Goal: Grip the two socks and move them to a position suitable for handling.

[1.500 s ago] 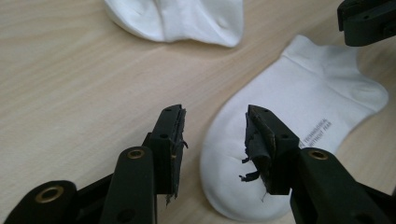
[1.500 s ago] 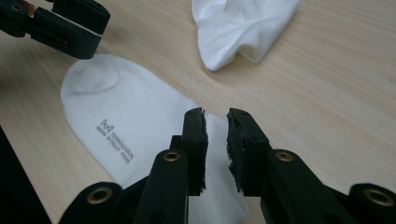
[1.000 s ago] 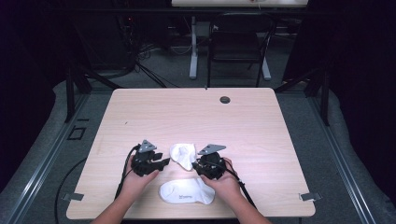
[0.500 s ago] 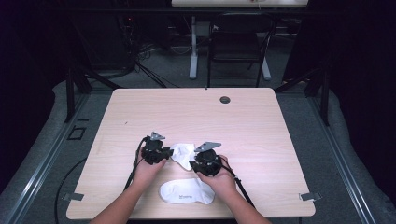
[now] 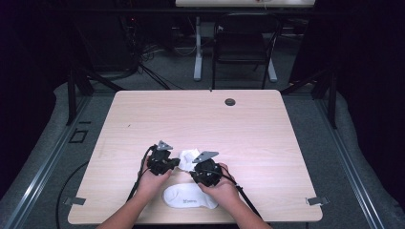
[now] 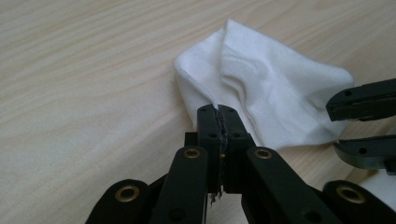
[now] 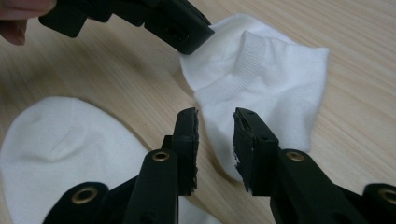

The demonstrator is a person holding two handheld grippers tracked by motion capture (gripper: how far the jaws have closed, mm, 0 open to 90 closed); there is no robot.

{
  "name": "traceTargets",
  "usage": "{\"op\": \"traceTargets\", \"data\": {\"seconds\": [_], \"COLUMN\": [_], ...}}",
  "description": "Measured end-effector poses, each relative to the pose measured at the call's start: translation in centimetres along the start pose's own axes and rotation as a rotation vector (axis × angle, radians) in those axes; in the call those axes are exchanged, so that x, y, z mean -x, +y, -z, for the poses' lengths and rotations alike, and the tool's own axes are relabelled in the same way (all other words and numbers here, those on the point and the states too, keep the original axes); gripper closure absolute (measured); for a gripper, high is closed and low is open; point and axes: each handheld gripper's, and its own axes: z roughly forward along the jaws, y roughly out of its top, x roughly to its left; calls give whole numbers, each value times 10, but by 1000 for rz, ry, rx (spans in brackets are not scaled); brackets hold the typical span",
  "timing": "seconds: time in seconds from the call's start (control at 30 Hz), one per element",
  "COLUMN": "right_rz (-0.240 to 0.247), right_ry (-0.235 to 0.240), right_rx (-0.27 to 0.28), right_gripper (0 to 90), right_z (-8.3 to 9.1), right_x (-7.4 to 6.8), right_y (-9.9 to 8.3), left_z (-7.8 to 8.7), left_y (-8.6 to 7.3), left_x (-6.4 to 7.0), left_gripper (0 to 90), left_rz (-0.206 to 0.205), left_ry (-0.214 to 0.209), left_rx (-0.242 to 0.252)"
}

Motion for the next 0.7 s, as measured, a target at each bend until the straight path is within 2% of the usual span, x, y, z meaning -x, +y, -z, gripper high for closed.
{"op": "traceTargets", "data": {"seconds": [0.17, 0.43, 0.57, 0.6, 0.63, 0.67, 0.7], "right_rz": [21, 42, 53, 52, 52, 53, 53], "right_ry": [3, -21, -37, -44, -44, -58, -58], "right_rx": [-11, -35, -48, -49, -49, -51, -51], "right_gripper": [674, 664, 705, 759, 759, 828, 828], "right_z": [-5, -17, -20, -20, -20, -20, -20], "right_x": [-5, -9, -9, -8, -8, -8, -8], "right_y": [1, 4, 4, 5, 5, 5, 5], "left_z": [1, 3, 4, 4, 4, 4, 4], "left_y": [-6, -12, -12, -12, -12, -12, -12], "left_x": [2, 0, -1, -1, -1, -2, -2], "left_gripper": [895, 896, 896, 896, 896, 896, 896], "left_rz": [-6, 20, 19, 20, 20, 21, 21], "left_ry": [-14, -28, -32, -31, -31, -34, -34], "left_rx": [2, 11, 11, 12, 12, 10, 10]}}
